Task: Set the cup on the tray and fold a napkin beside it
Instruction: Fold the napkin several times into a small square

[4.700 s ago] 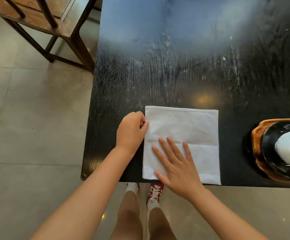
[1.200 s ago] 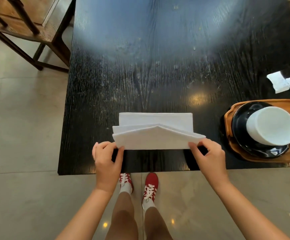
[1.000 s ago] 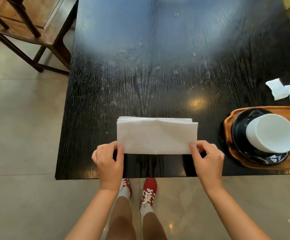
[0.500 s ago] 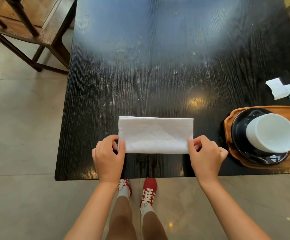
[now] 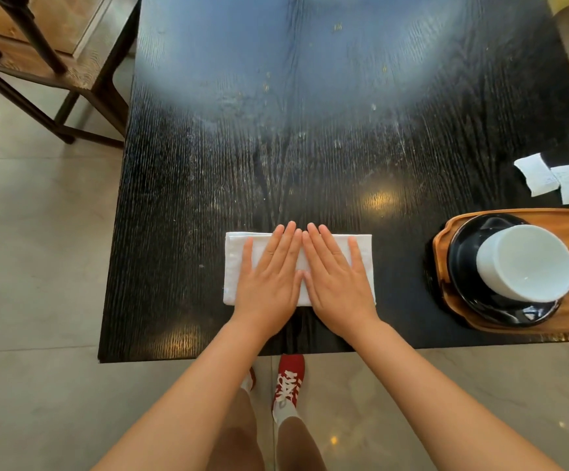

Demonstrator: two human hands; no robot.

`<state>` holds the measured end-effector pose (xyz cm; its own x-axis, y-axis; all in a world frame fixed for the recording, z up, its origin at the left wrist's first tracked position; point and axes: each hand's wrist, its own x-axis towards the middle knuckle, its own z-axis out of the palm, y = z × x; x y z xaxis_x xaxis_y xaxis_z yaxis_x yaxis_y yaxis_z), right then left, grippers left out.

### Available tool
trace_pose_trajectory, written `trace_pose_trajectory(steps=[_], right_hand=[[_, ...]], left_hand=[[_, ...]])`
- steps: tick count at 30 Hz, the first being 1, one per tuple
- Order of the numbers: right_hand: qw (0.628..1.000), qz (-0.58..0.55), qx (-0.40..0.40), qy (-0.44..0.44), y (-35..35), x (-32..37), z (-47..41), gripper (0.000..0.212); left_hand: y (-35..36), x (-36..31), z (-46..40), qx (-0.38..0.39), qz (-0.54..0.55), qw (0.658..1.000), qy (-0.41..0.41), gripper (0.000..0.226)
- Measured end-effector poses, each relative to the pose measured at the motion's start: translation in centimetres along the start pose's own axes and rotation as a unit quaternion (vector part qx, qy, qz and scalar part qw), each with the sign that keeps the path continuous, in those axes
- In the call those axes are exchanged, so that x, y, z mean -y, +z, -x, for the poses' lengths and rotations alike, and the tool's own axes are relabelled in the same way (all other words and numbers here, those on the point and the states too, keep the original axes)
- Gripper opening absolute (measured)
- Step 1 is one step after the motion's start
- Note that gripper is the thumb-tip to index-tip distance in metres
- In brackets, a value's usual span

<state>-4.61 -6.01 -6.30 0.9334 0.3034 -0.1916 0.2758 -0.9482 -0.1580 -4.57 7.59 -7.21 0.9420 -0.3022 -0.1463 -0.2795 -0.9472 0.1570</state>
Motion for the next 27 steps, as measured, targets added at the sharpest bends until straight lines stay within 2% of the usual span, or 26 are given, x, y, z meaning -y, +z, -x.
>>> trace_pose_trajectory(steps=[5, 9, 13, 16, 20, 23, 25, 27], right_hand=[[0.999, 0.033, 0.017, -0.035, 0.3, -2.8, 0.3, 0.062], [0.998, 0.048, 0.023, -0.017, -0.3, -5.3, 0.7, 0.063], [0.999, 0.043, 0.023, -0.003, -0.2, -5.3, 1.0, 0.063], [0.999, 0.020, 0.005, 0.029, 0.0, -4.5, 1.8, 0.066], [0.993, 0.014, -0.004, 0.114, 0.6, -1.8, 3.9, 0.072], [0.987, 0.000, 0.000, 0.159, 1.5, 0.9, 6.2, 0.075], [0.985, -0.007, 0.011, 0.169, 2.1, 2.8, 7.9, 0.076], [0.986, -0.016, 0.026, 0.166, 2.5, 4.6, 9.8, 0.075]], left_hand=[[0.0, 1.8, 0.2, 0.012, -0.011, 0.999, 0.038, 0.064], [-0.5, 4.2, 1.8, 0.002, -0.044, 0.999, -0.023, 0.068], [-0.7, 5.2, 2.5, 0.012, -0.051, 0.998, -0.022, 0.067], [-1.0, 6.1, 1.6, 0.018, -0.055, 0.998, 0.014, 0.067], [-1.9, 7.5, -0.8, 0.031, -0.072, 0.993, 0.089, 0.068], [-1.9, 5.6, -1.9, 0.013, -0.046, 0.997, 0.058, 0.073], [-1.5, 3.3, -2.3, -0.012, -0.013, 1.000, 0.021, 0.078], [-1.1, 1.6, -2.7, -0.020, 0.011, 1.000, 0.022, 0.083]])
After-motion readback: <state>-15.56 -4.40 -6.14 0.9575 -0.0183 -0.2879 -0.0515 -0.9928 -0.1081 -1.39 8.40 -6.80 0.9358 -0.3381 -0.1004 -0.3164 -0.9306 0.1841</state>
